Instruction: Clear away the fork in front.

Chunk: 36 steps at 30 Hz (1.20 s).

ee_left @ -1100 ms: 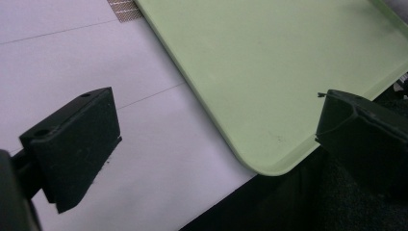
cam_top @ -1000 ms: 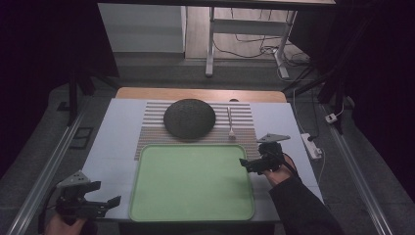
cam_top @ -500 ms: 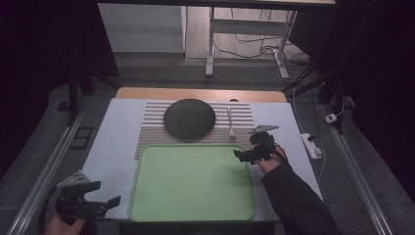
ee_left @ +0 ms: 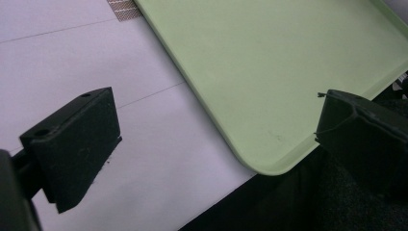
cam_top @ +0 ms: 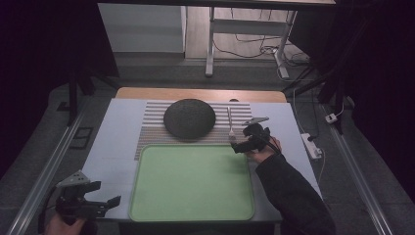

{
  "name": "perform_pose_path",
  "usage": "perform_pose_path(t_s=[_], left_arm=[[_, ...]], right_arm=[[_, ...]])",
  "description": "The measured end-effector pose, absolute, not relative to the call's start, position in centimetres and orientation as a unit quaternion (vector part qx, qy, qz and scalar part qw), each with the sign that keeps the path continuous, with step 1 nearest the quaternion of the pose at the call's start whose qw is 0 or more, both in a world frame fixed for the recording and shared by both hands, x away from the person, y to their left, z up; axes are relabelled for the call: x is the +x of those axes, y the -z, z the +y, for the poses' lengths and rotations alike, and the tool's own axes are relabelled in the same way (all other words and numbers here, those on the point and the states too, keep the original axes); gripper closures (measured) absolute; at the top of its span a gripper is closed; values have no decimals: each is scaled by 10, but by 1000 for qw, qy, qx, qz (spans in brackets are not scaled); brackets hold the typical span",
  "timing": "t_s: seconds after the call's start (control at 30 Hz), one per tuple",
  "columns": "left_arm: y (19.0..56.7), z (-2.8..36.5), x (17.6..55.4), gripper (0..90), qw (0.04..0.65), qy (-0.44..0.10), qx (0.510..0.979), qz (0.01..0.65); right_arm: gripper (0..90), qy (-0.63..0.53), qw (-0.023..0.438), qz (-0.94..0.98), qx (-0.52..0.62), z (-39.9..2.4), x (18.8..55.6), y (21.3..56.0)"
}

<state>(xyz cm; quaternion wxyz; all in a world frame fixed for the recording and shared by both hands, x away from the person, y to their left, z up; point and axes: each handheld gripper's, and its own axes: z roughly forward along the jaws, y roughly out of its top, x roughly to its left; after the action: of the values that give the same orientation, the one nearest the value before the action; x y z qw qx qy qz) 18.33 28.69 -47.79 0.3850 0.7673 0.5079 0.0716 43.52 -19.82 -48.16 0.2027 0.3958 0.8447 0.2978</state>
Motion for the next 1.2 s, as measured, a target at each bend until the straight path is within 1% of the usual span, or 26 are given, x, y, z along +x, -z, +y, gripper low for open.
perform_pose_path(t_s=[0.17,0.3,0.33,0.37,0.43,0.47,0.53,0.57,0.6,0.73,0.8,0.83,0.87,0.9,1.0,1.03,1.07,1.1,1.13,1.17,1.2], left_arm=[[478,287,183,17,386,-71,767,508],[478,287,183,17,386,-71,767,508],[478,287,183,17,386,-71,767,508],[478,287,183,17,386,-70,767,508],[478,287,183,17,386,-70,766,509],[478,287,183,17,386,-70,766,508],[478,287,183,17,386,-70,767,508],[478,287,184,18,386,-70,767,508],[478,287,184,18,386,-70,766,508],[478,287,184,18,387,-70,766,509],[478,288,184,18,387,-70,766,509],[478,288,184,18,387,-69,765,509],[478,288,184,18,387,-69,765,510],[478,288,184,18,387,-69,765,510],[478,288,184,18,388,-68,764,511],[478,288,184,18,388,-68,764,511],[478,288,184,18,387,-68,764,511],[478,288,184,19,387,-68,764,511],[478,288,184,19,387,-68,764,512],[478,288,184,19,387,-68,764,512],[478,288,184,19,387,-68,764,512]], right_arm=[[0,-274,219,853,385,-190,447,485],[52,-258,237,862,365,-184,453,487],[71,-246,248,866,357,-181,456,488],[71,-246,248,866,357,-181,456,488],[112,-240,252,871,346,-177,460,490],[112,-240,252,871,346,-177,460,490],[146,-238,254,875,338,-175,462,492],[182,-234,255,878,330,-171,464,494],[182,-234,255,878,330,-171,464,494],[271,-224,254,885,320,-164,466,497],[355,-219,249,890,313,-160,466,500],[355,-219,249,890,313,-160,466,500],[420,-211,247,894,309,-157,466,502],[420,-211,247,894,309,-157,466,502],[491,-201,241,899,306,-157,466,503],[549,-199,237,900,306,-158,466,503],[549,-199,237,900,306,-158,466,503],[570,-197,234,902,305,-159,466,504],[622,-193,231,904,304,-160,465,505],[622,-193,231,904,304,-160,465,505],[648,-193,228,905,302,-161,465,505]])
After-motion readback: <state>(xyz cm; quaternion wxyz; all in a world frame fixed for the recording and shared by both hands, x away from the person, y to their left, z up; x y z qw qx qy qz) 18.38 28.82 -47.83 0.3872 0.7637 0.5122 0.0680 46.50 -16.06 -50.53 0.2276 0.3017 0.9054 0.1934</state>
